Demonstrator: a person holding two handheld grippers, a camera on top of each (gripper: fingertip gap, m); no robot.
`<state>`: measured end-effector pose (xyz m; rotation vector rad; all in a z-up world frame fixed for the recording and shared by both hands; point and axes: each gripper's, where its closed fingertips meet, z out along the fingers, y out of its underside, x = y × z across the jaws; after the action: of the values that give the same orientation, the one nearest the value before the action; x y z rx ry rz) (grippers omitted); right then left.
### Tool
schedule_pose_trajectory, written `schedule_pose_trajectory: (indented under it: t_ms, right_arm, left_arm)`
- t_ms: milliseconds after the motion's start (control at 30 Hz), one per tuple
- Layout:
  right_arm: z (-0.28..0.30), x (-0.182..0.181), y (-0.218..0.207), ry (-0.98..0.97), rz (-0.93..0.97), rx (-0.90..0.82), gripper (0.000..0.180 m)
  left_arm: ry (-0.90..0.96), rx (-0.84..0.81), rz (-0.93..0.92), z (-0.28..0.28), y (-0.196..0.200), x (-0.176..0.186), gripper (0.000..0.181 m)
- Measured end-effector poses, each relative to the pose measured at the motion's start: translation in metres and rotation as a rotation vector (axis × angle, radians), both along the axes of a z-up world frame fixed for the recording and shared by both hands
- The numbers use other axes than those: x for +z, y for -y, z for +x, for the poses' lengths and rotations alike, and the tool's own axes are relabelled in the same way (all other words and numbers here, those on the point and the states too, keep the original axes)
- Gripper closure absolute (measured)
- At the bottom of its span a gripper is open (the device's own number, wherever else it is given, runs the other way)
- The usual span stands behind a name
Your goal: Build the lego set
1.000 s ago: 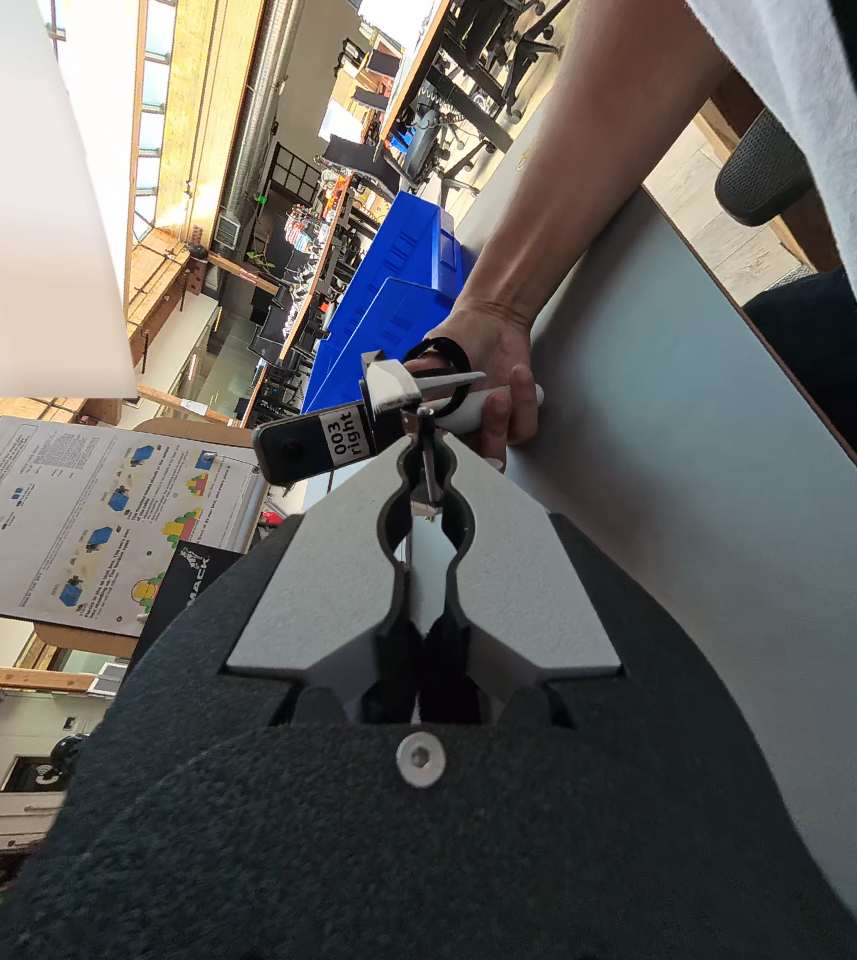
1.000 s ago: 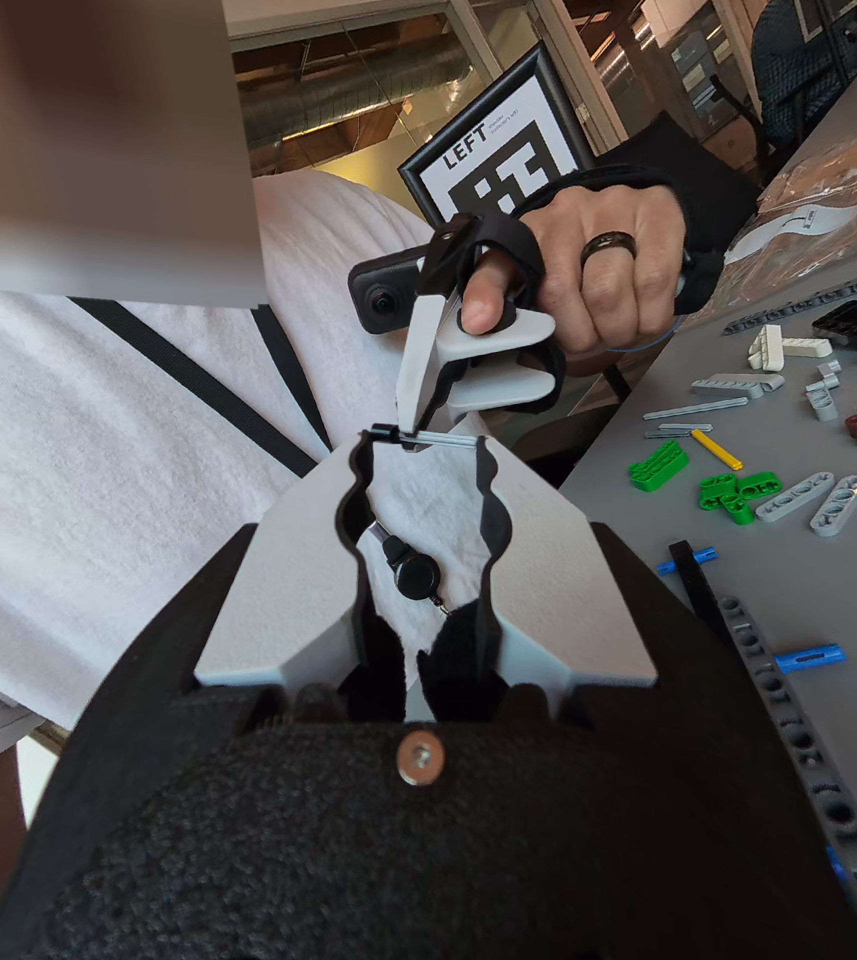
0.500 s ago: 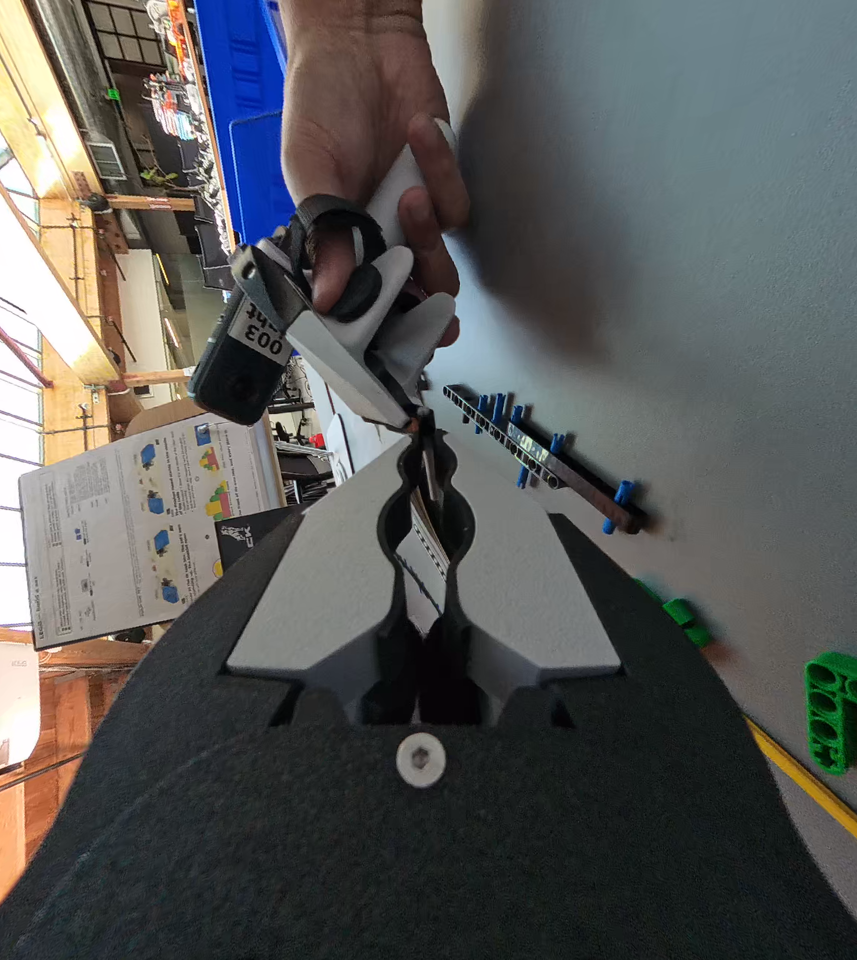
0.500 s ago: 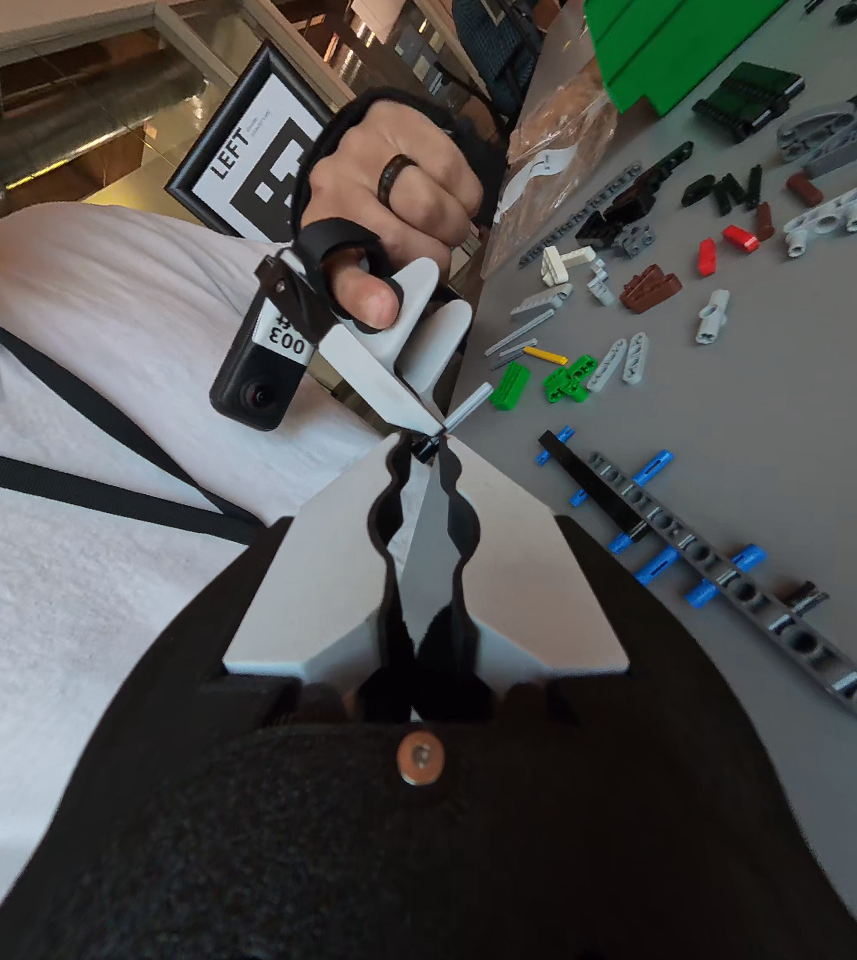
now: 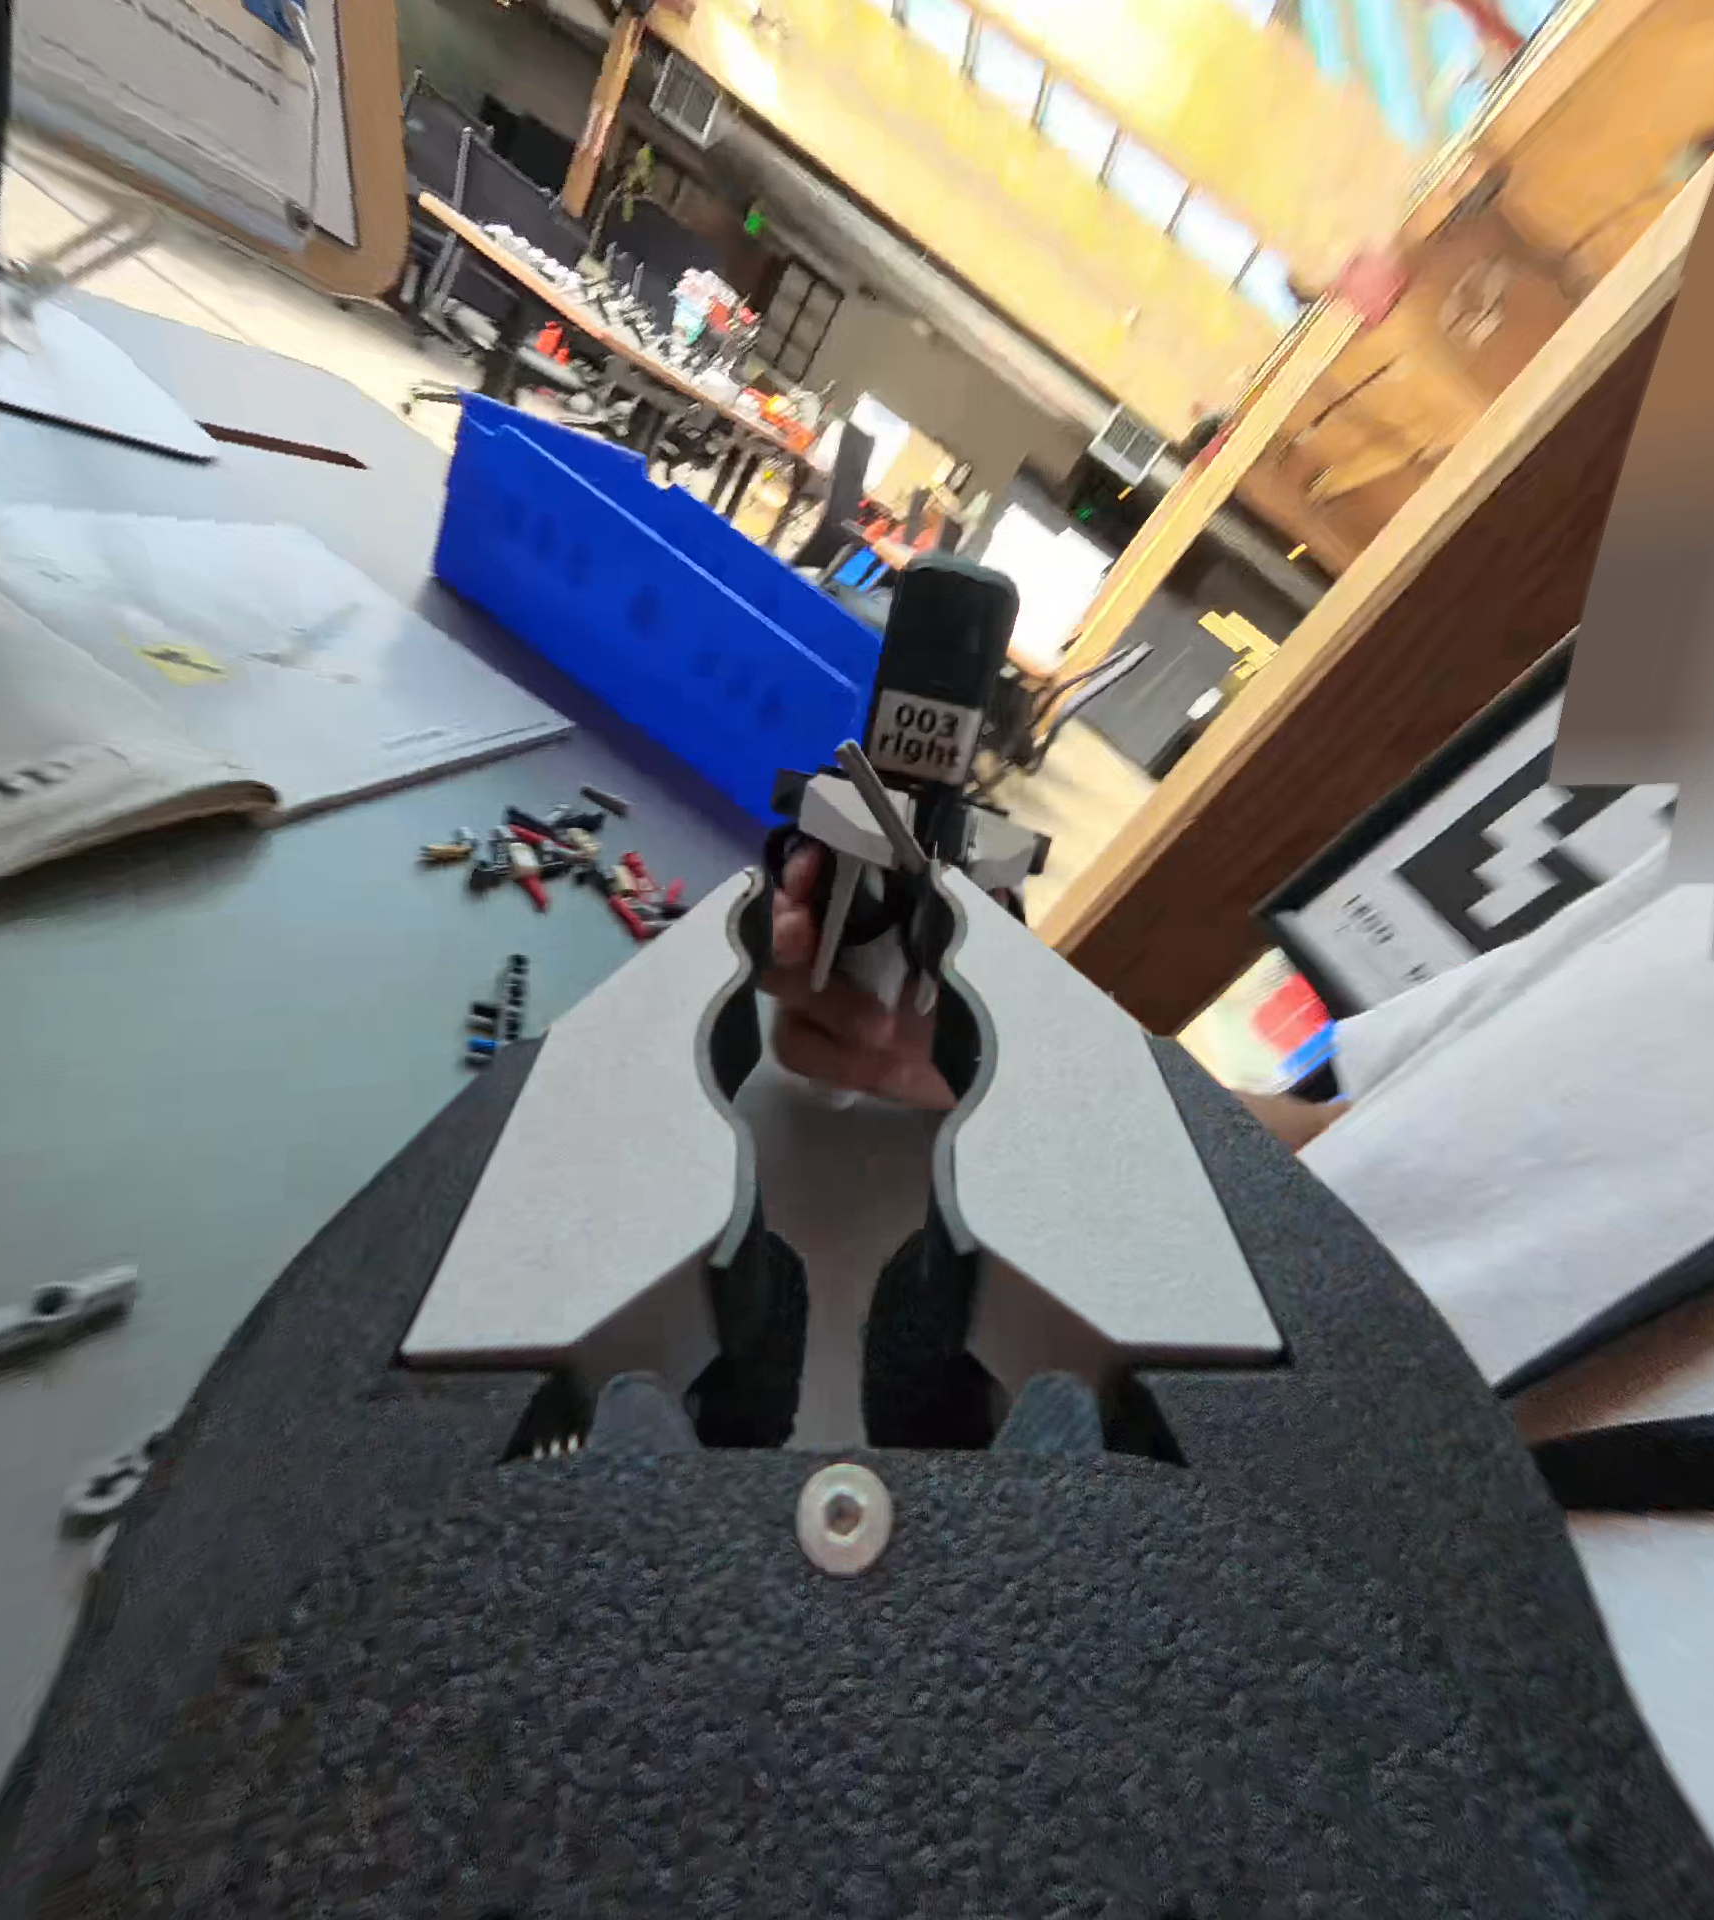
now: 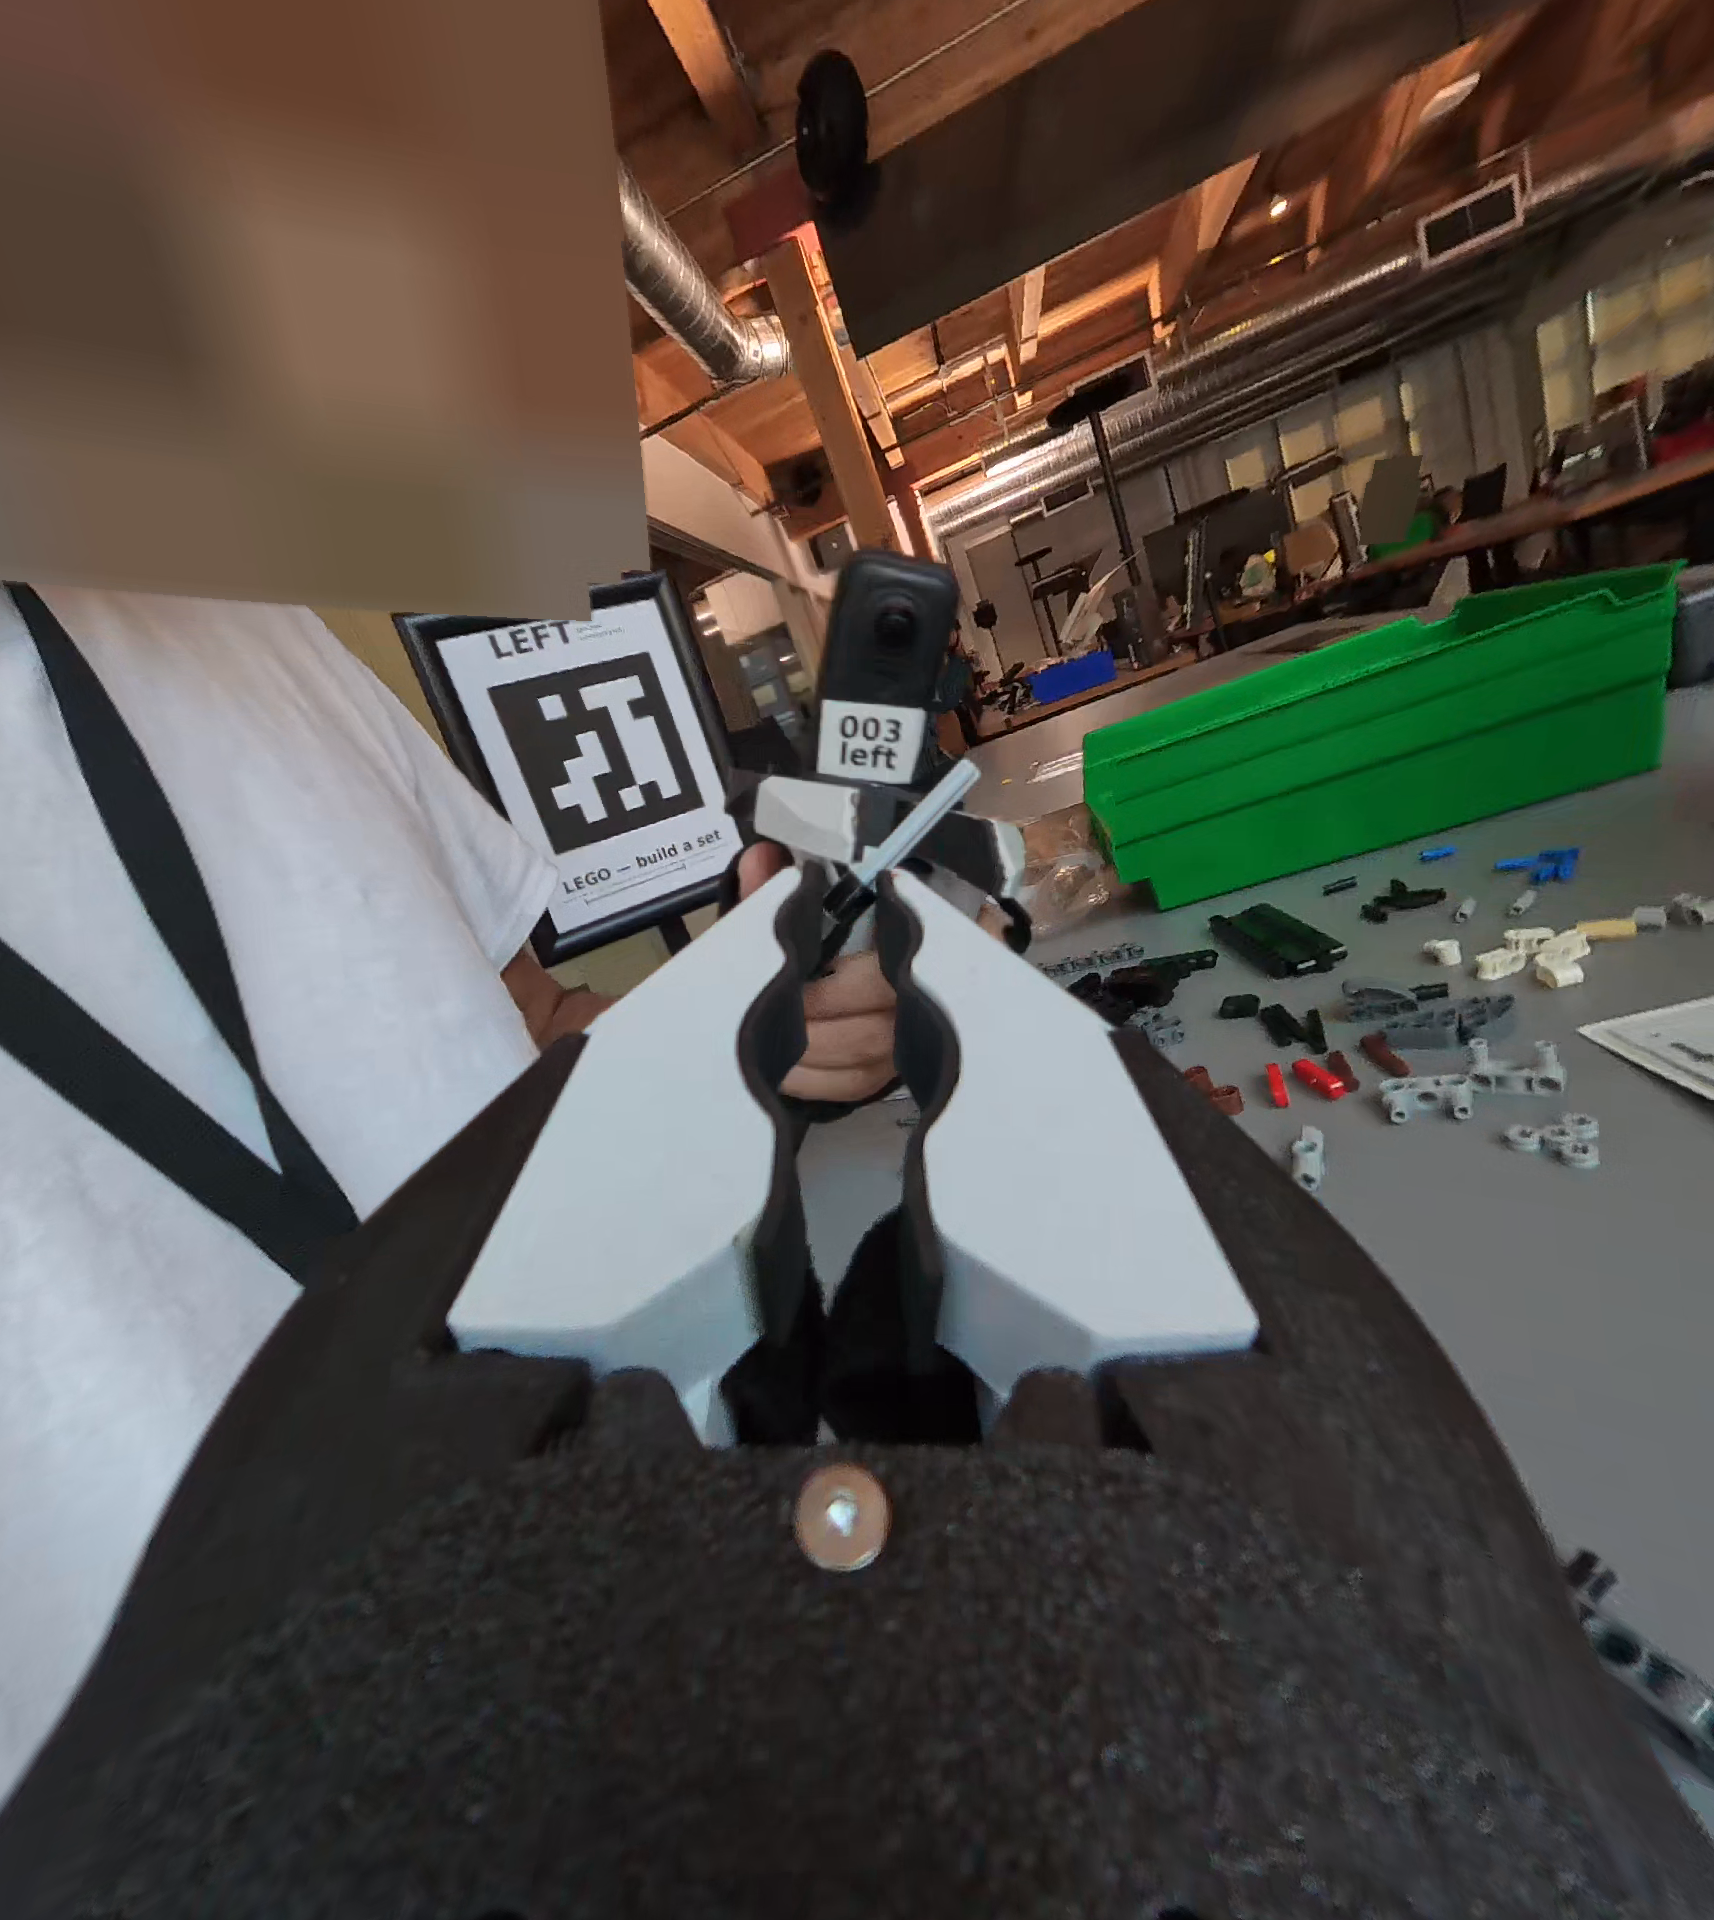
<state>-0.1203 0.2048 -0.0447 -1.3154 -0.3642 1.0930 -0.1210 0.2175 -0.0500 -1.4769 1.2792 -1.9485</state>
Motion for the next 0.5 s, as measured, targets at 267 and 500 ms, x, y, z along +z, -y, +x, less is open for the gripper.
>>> schedule_pose_trajectory:
  t_ms: [267, 500]
  right_arm:
    - [-0.024, -0.005, 0.012, 0.139, 0.076, -0.015, 0.171]
    - [-0.036, -0.014, 0.018, 0.202, 0.073, -0.026, 0.171]
  left_arm:
    - [0.050, -0.125, -0.099, -0.018, 0.030, -0.001, 0.172]
    - [0.013, -0.174, -0.163, -0.030, 0.035, -0.010, 0.176]
